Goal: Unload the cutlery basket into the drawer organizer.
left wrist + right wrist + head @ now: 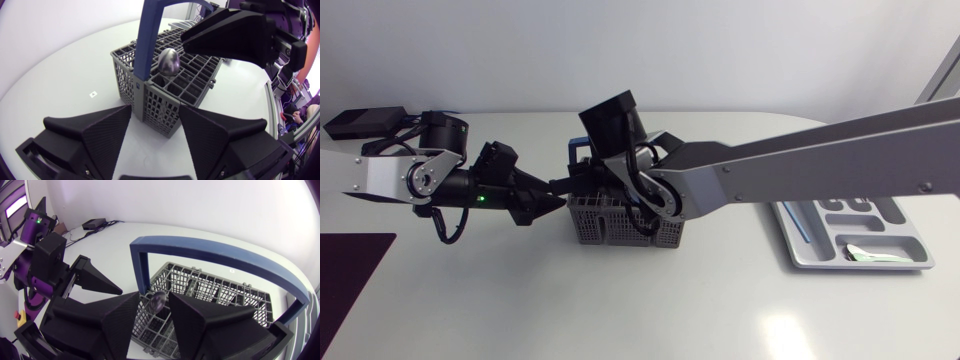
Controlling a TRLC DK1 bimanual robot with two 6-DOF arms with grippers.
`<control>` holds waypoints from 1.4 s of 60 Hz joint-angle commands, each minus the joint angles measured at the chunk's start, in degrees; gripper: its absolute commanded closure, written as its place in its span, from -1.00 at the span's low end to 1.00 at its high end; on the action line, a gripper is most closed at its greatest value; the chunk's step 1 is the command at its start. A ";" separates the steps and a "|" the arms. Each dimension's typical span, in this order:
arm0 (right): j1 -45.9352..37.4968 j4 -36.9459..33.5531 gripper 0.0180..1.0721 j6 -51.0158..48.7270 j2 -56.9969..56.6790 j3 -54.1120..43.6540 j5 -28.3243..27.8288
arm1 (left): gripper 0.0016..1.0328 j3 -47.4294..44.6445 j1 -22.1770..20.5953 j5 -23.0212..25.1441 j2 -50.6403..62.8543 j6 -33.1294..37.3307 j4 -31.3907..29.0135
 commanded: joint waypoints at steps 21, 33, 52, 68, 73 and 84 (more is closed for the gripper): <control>-0.43 0.57 0.11 1.42 4.94 0.87 1.95 | -0.29 1.38 -1.15 1.02 1.69 0.03 0.32; -0.08 1.28 0.12 0.98 6.70 1.92 1.25 | -0.29 1.64 -1.41 1.11 2.13 -0.06 0.41; -0.26 3.21 0.37 -0.25 6.35 1.48 0.98 | -0.29 1.55 -1.41 1.02 2.22 0.03 0.41; -0.17 3.39 0.68 -0.60 6.44 1.22 0.72 | -0.29 1.29 -1.67 1.11 2.04 -0.06 0.41; -0.35 4.09 0.75 -0.69 6.35 0.87 0.63 | -0.29 1.20 -1.67 1.02 1.95 -0.06 0.41; -0.35 6.55 0.81 -1.48 5.73 -0.36 0.63 | -0.29 0.94 -1.67 1.11 1.95 -0.06 0.41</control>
